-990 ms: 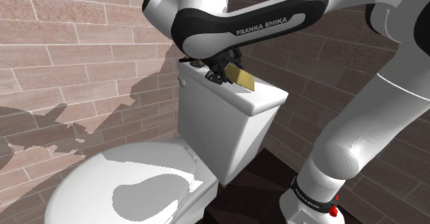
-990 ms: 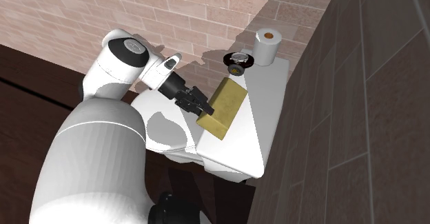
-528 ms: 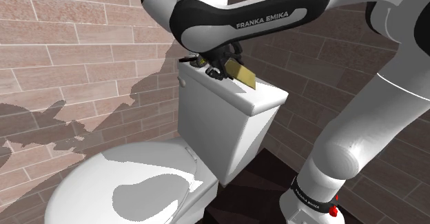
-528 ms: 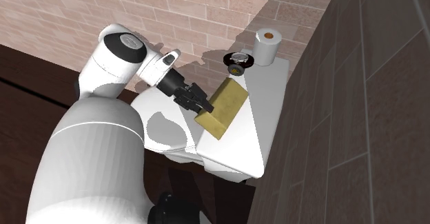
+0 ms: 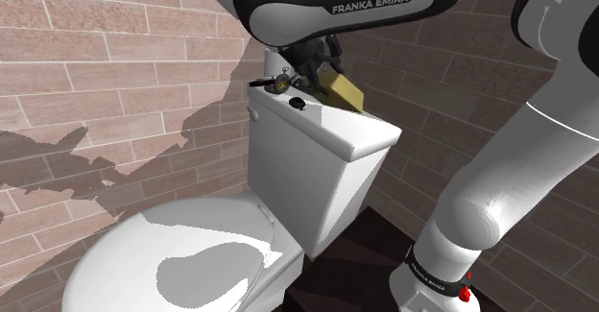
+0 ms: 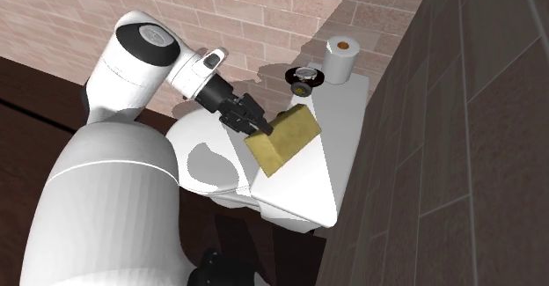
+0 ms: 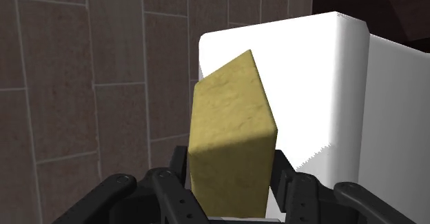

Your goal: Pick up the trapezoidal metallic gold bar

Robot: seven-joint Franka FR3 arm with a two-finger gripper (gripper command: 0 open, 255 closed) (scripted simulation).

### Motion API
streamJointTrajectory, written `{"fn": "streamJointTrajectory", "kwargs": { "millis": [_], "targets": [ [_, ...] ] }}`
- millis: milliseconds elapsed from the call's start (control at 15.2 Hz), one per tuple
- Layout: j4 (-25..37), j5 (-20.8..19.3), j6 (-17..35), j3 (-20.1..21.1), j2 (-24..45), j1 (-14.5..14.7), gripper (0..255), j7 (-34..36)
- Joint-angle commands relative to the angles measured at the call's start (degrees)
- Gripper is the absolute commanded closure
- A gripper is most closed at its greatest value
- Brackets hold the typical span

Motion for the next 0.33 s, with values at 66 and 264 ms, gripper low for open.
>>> {"fn": "streamJointTrajectory", "kwargs": {
  "millis": [66, 264],
  "targets": [
    [2.6, -0.8, -2.0, 0.2, 0.3, -0.1, 255, -1.4],
    [3.5, -1.1, -2.7, 0.2, 0.4, -0.1, 255, -1.9]
  ]
}}
